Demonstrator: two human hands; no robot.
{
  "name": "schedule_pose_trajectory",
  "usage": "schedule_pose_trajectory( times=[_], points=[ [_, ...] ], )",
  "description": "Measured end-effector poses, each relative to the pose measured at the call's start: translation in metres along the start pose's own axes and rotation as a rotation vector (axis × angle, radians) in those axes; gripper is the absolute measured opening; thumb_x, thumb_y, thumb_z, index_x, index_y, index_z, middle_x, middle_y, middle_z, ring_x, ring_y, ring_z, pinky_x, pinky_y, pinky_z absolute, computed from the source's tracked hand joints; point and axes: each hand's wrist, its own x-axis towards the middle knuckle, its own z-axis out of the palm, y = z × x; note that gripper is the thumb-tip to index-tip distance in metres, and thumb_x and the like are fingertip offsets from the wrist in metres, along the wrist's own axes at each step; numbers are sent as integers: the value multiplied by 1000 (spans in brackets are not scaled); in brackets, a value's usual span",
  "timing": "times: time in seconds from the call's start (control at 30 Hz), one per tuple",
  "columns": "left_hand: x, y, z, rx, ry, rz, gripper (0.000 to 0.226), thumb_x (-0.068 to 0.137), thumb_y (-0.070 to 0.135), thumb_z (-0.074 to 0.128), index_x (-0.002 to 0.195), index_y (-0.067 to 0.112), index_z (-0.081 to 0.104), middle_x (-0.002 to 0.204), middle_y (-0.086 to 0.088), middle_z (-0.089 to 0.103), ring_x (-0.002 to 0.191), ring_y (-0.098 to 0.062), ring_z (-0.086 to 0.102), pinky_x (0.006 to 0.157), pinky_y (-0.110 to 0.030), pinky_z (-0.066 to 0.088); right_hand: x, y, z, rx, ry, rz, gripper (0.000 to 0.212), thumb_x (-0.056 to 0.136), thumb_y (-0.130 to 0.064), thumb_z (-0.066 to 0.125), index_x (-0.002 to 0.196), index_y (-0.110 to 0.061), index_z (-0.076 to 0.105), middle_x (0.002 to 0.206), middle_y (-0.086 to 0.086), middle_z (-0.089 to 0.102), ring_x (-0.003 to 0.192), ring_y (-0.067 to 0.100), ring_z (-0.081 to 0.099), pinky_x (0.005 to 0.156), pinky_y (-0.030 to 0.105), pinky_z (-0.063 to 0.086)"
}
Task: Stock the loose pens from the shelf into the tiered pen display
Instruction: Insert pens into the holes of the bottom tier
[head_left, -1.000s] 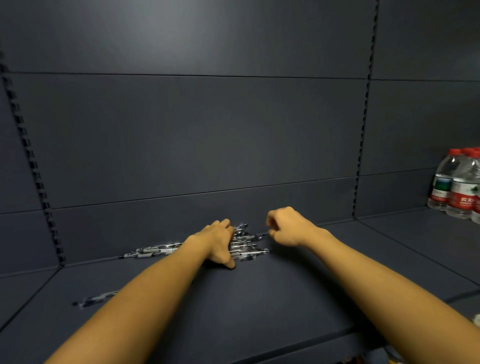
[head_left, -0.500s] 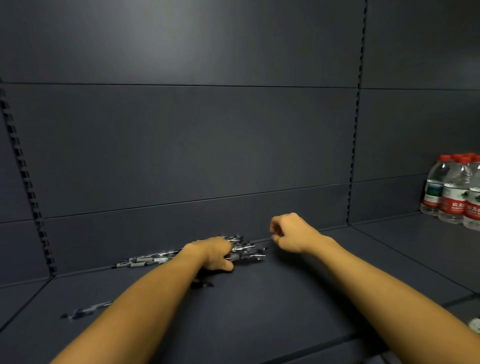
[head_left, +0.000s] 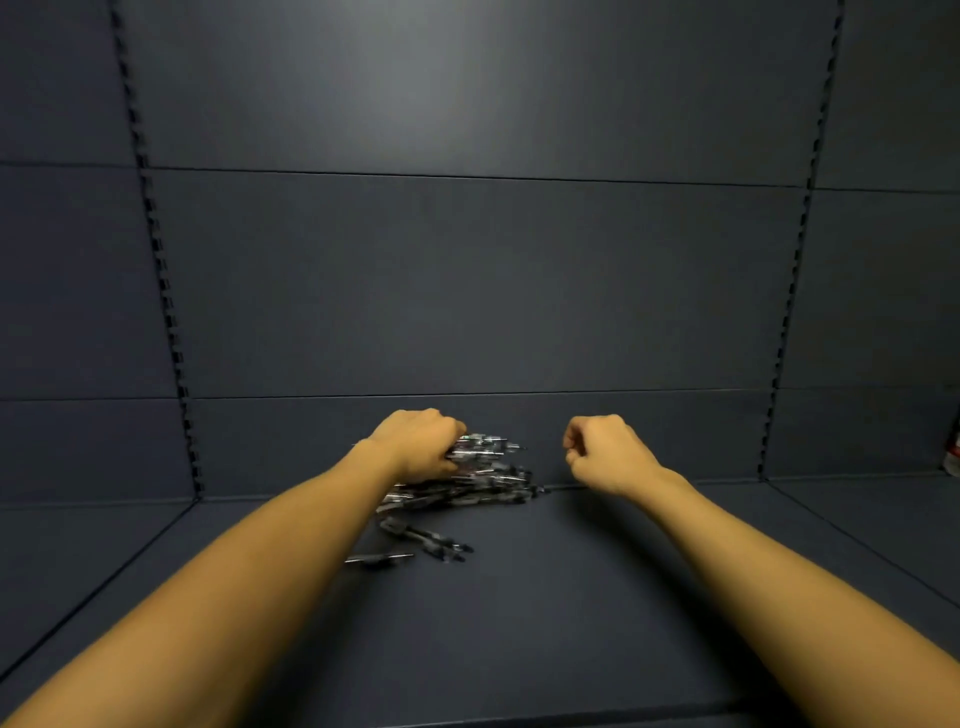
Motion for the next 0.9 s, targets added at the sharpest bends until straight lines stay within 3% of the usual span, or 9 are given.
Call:
schedule_pose_trajectory(
  times=[0.1,0.3,0.5,0.63,0.77,0.9],
  points=[
    [-31,-24,0,3,-8,-115,33,94,51,62,88,21,49,71,7,42,77,-25,51,64,-33,36,11,-36,13,24,-28,-78,13,85,-12,54,90,-21,63,97,4,67,88,28,64,80,40,58],
    [-114,-82,-4,-32,-61,-367,26,89,35,68,81,15,53,70,1,49,71,-24,53,63,-34,44,15,-130,53,62,-102,-275,15,88,-14,54,97,-19,64,98,5,66,87,27,63,79,41,58],
    [-233,-143,-6,26,-93,-536,12,90,26,63,86,20,53,76,2,54,70,-20,53,61,-31,39,1,-243,91,94,-173,-429,15,86,-13,55,98,-18,65,98,5,67,87,26,64,79,42,59],
    [-321,-185,-9,59,-125,-637,14,91,33,63,88,25,52,75,6,51,72,-19,54,61,-31,39,-18,-326,114,121,-211,-519,13,88,-11,55,96,-16,64,96,4,66,86,25,64,79,45,59],
    [-405,-226,-15,110,-165,-728,19,93,40,63,97,22,59,86,2,57,80,-21,57,64,-33,41,-42,-411,137,141,-229,-600,11,88,-13,55,95,-15,63,93,5,66,82,25,63,76,46,60],
    [-488,-269,-22,171,-173,-819,26,90,44,63,98,19,61,89,-1,57,83,-26,61,64,-35,43,-70,-493,157,171,-235,-674,10,89,-14,56,96,-16,63,93,5,65,81,25,63,72,42,59]
  ],
)
